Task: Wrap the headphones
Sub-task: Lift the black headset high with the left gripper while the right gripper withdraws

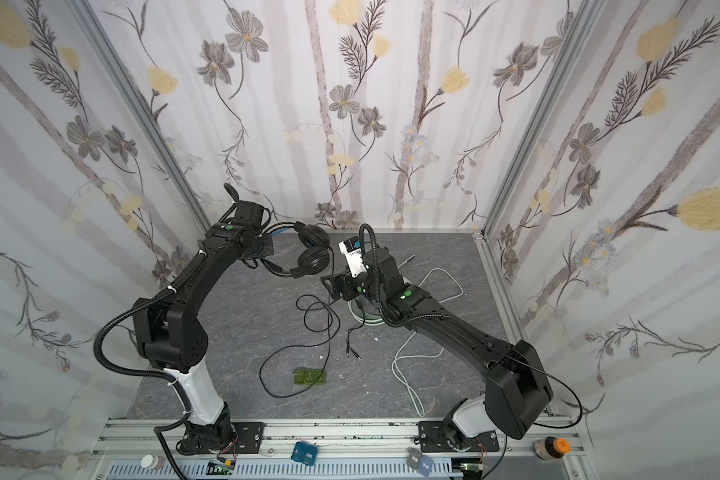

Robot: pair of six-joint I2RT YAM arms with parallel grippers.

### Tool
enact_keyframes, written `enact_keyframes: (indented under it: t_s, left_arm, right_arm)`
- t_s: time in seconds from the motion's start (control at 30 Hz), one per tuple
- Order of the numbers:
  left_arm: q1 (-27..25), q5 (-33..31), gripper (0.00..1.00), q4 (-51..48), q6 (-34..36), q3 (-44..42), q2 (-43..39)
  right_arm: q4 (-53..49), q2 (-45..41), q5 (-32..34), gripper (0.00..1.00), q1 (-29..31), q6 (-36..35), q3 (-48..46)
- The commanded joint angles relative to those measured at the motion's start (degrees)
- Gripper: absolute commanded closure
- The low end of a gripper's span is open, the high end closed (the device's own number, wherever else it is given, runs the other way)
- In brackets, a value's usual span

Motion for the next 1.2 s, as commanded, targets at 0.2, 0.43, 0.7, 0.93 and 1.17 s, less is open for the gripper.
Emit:
enact_keyframes:
  t_s: [0.2, 0.43, 0.7, 0.93, 1.17]
  left_arm:
    - [-2.98, -2.6, 1.0, -2.56, -2.3, 4.12, -7.75]
    - [-3.34, -3.75, 1.0, -2.33, -3.35, 2.74, -11.87]
    - [-3.29, -0.68, 1.0, -5.27, -3.79, 6.51, -13.03]
    - [-3.37, 0.71, 1.0, -7.01, -4.71, 8.6, -15.97]
    - [-3.32, 1.73, 1.0, -8.2, -5.55, 10.26, -18.76]
  right_arm:
    - [14.92, -0.08, -8.34, 0.1, -1.74, 3.67, -3.77]
    - [24.04, 0.83, -9.19, 0.07, -2.1, 6.03, -9.93]
    - [33.98, 4.11, -12.74, 0.07, -2.45, 8.4, -12.71]
    - [40.48, 6.26, -15.89, 0.15, -2.33, 10.43, -14.37]
    - [42.31, 6.78, -17.97, 0.4, -2.28, 11.43, -14.31]
